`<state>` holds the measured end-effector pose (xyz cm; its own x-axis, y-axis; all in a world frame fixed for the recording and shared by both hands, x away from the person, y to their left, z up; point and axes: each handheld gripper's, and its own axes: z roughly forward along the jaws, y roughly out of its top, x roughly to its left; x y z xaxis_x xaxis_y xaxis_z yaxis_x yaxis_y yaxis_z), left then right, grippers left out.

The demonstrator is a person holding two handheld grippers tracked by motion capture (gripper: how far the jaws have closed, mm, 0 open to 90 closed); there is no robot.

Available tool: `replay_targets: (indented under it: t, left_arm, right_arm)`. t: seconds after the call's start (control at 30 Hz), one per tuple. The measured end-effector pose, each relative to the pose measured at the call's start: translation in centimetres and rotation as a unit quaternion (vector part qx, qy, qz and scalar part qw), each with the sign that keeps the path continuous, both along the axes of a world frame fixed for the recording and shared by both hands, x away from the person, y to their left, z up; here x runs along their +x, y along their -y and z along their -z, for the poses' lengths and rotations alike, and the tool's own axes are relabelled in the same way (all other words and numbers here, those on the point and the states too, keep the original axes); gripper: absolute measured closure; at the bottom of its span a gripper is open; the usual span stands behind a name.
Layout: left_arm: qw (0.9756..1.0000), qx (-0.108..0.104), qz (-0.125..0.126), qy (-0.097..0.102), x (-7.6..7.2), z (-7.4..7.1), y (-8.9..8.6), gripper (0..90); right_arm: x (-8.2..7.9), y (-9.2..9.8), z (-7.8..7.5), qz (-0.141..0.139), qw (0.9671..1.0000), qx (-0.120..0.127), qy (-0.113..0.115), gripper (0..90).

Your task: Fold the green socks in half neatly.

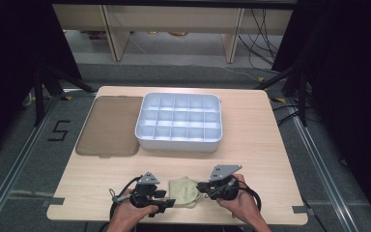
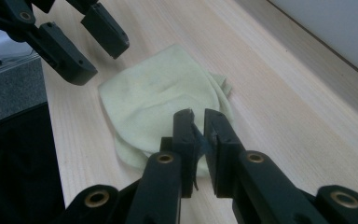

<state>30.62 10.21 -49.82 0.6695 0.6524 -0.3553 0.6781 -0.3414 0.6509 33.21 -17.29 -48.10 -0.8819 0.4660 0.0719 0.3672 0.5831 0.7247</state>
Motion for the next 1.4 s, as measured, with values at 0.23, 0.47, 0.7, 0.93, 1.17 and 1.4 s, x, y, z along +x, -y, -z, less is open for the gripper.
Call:
replay_targets:
  t: [0.23,0.47,0.7,0.93,1.17,1.4]
  left_arm:
    - [0.9999,0.003,-0.008,-0.015,0.3,0.2,0.6,45.5]
    - [0.9996,0.007,-0.013,-0.022,0.5,0.5,1.2,46.4]
    - [0.9993,0.032,-0.005,-0.019,0.7,0.7,1.4,53.7]
    - [0.9971,0.074,0.004,0.016,1.2,0.5,1.4,63.4]
    - [0.9964,0.082,-0.004,0.022,2.0,0.3,1.3,63.9]
    - [0.9962,0.084,-0.006,0.021,2.6,0.5,1.7,60.7]
  right_arm:
    - [-0.4,0.2,0.0,0.0,1.0,0.003,0.0,81.0]
    - [-0.5,0.3,0.1,-0.006,1.0,0.005,0.001,80.1]
    - [-0.5,0.5,0.0,0.0,0.9999,0.01,0.001,78.9]
    - [-0.5,0.6,0.0,0.0,1.0,0.009,-0.002,78.7]
    - [-0.6,0.5,-0.1,0.001,0.9999,0.011,-0.003,78.7]
    - [-0.4,0.5,0.0,-0.002,0.9999,0.017,0.002,78.4]
